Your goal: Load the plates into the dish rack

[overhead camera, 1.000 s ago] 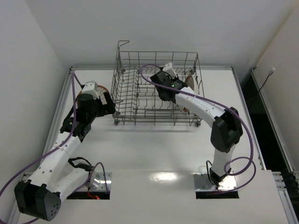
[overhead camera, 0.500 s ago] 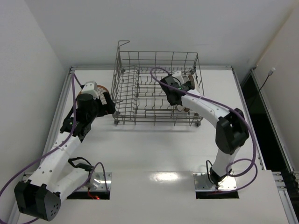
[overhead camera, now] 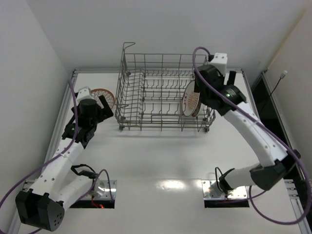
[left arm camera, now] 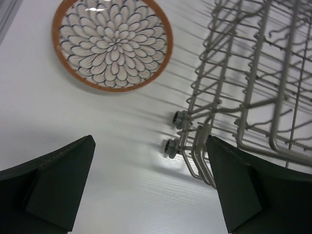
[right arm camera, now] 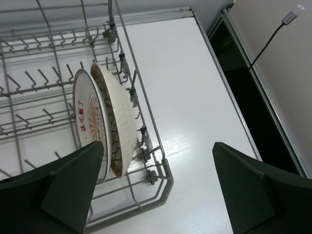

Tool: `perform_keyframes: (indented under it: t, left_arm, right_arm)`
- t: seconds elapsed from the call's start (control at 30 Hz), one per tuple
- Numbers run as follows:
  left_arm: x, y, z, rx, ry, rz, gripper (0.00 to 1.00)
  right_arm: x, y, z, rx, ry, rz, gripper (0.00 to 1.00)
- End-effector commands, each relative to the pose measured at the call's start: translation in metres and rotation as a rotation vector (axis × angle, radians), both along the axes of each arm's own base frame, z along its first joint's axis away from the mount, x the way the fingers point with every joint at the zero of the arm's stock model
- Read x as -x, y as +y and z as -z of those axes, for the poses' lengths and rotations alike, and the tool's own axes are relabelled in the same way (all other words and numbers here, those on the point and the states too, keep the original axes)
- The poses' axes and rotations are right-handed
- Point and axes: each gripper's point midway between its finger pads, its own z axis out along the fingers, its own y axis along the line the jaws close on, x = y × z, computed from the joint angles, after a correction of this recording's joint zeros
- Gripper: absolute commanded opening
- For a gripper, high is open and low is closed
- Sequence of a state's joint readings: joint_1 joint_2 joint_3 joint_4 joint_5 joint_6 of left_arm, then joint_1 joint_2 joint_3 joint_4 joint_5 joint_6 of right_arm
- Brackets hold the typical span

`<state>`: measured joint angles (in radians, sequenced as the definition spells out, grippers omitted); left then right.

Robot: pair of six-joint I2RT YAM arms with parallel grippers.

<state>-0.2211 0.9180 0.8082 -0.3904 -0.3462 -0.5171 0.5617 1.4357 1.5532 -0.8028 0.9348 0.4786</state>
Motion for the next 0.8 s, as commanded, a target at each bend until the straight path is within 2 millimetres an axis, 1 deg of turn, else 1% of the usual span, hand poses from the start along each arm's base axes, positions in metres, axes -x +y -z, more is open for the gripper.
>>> perform_keyframes:
  t: [0.0,0.03,0.07,0.1,0.13,0.17,0.2,0.23,0.27,0.3,0.33,0.37,0.4,0.43,0.5,0.53,0.57,0.6,0.63,0.67,0.7,0.77]
  left_arm:
    - [0.007,0.039,-0.001,0.072,-0.027,-0.251,1.00]
    - [0.010,0.053,0.010,0.122,0.010,-0.308,1.00]
    - [0.009,0.056,0.010,0.193,0.004,-0.329,1.00]
    - [0.007,0.058,0.013,0.247,0.000,-0.331,1.00]
    - [0.005,0.047,0.022,0.342,0.022,-0.267,1.00]
    - [0.001,0.070,0.028,0.403,0.006,-0.329,1.00]
    - [-0.001,0.076,0.035,0.482,0.008,-0.356,1.00]
    - [0.001,0.065,0.053,0.596,0.056,-0.288,1.00]
    - [-0.002,0.088,0.056,0.642,0.021,-0.320,1.00]
    - [-0.003,0.091,0.081,0.731,0.088,-0.348,1.00]
    - [0.001,0.091,0.100,0.802,0.118,-0.354,1.00]
    - [-0.008,0.098,0.090,0.875,0.031,-0.281,1.00]
    - [-0.008,0.102,0.096,0.910,0.021,-0.282,1.00]
    - [-0.007,0.104,0.108,0.951,0.029,-0.307,1.00]
    - [-0.019,0.112,0.095,0.931,-0.051,-0.254,1.00]
    - [-0.019,0.113,0.097,0.917,-0.050,-0.246,1.00]
    - [-0.024,0.117,0.098,0.916,-0.052,-0.246,1.00]
    - [-0.024,0.117,0.104,0.916,-0.036,-0.248,1.00]
    - [-0.027,0.120,0.105,0.905,-0.039,-0.241,1.00]
    - [-0.029,0.123,0.109,0.905,-0.030,-0.257,1.00]
    - [-0.031,0.125,0.118,0.912,-0.019,-0.262,1.00]
    - [-0.034,0.128,0.125,0.909,-0.017,-0.272,1.00]
  right_arm:
    - [0.018,-0.008,-0.026,-0.060,-0.067,-0.021,0.94]
    - [0.025,-0.006,-0.017,-0.063,-0.058,-0.040,0.94]
    - [0.028,-0.004,-0.022,-0.089,-0.098,-0.052,0.94]
    - [0.031,0.002,-0.022,-0.136,-0.114,-0.097,0.95]
    - [0.044,-0.002,-0.019,-0.168,-0.139,-0.122,0.97]
    - [0.046,0.000,-0.025,-0.204,-0.183,-0.138,0.99]
    - [0.049,0.001,-0.018,-0.206,-0.174,-0.163,1.00]
    - [0.052,0.002,-0.022,-0.221,-0.182,-0.179,1.00]
    - [0.054,0.005,-0.016,-0.213,-0.152,-0.206,1.00]
    - [0.052,0.006,-0.020,-0.207,-0.139,-0.205,1.00]
    - [0.051,0.007,-0.017,-0.192,-0.111,-0.203,1.00]
    - [0.049,0.008,-0.013,-0.175,-0.080,-0.202,1.00]
    - [0.048,0.011,-0.008,-0.161,-0.038,-0.209,1.00]
    - [0.049,0.011,-0.006,-0.157,-0.029,-0.209,1.00]
    - [0.048,0.016,-0.003,-0.178,-0.032,-0.235,1.00]
    - [0.051,0.016,-0.008,-0.187,-0.053,-0.248,1.00]
    - [0.050,0.018,-0.006,-0.192,-0.051,-0.256,1.00]
    - [0.053,0.018,-0.009,-0.203,-0.059,-0.265,1.00]
    - [0.053,0.018,-0.009,-0.203,-0.059,-0.266,1.00]
    - [0.053,0.020,-0.008,-0.207,-0.057,-0.273,1.00]
    - [0.053,0.020,-0.008,-0.207,-0.057,-0.273,1.00]
    - [0.053,0.021,-0.008,-0.211,-0.054,-0.281,1.00]
